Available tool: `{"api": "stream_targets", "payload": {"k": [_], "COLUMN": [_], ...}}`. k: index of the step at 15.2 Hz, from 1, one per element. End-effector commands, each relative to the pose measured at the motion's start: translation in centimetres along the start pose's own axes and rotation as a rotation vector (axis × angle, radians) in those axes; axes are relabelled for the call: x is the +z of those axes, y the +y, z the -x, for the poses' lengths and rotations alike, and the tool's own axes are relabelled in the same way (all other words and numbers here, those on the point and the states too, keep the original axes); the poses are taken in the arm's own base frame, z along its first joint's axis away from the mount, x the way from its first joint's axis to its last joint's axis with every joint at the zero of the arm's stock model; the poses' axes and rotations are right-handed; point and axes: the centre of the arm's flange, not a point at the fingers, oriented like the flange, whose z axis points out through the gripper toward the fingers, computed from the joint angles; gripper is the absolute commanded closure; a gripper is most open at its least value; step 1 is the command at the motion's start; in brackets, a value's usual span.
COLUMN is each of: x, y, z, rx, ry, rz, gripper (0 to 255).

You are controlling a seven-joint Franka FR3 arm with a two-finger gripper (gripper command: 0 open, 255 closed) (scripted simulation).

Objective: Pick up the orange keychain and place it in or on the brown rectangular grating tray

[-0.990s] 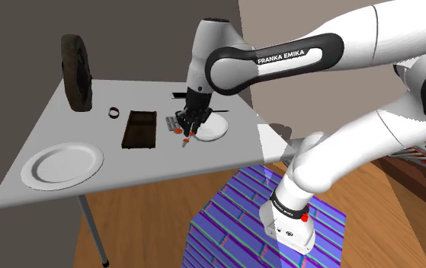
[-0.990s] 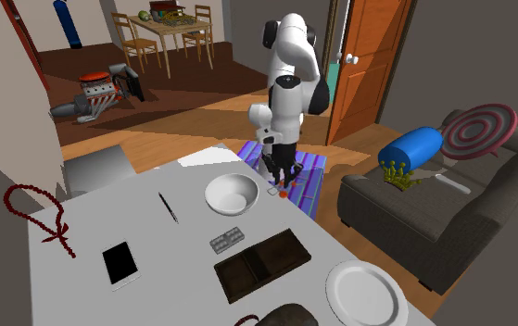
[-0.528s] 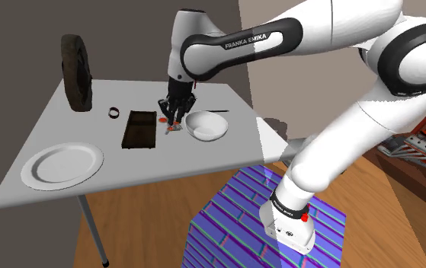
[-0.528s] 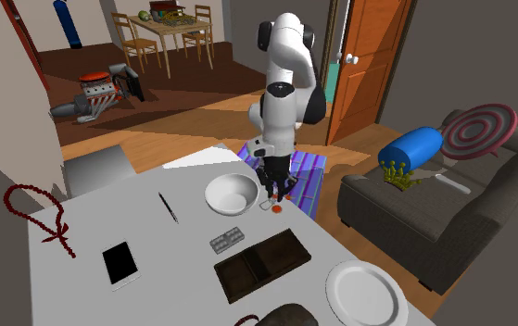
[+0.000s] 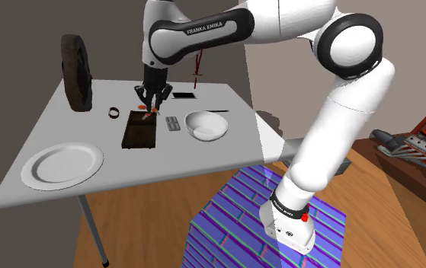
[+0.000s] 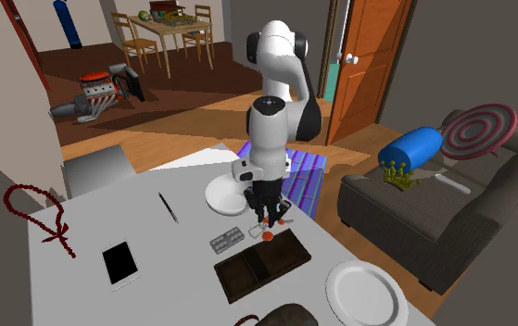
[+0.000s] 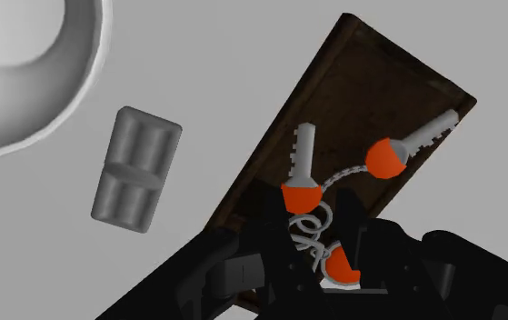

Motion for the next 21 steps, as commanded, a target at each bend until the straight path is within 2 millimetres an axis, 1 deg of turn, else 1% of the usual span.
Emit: {"api": "stream_targets", "payload": {"k": [1, 3, 18, 21], "x": [0.1, 0.2, 8.1, 8.1], "y": [-0.2, -0.8, -0.5, -0.5], "z": [-2.6, -5.1, -4.5, -4.5], "rx": [0.0, 0.0, 0.0, 0.0], "ry": [0.0, 0.0, 0.0, 0.0], "rz": [0.0, 0.0, 0.0, 0.0], "gripper": [255, 255, 255, 255]}}
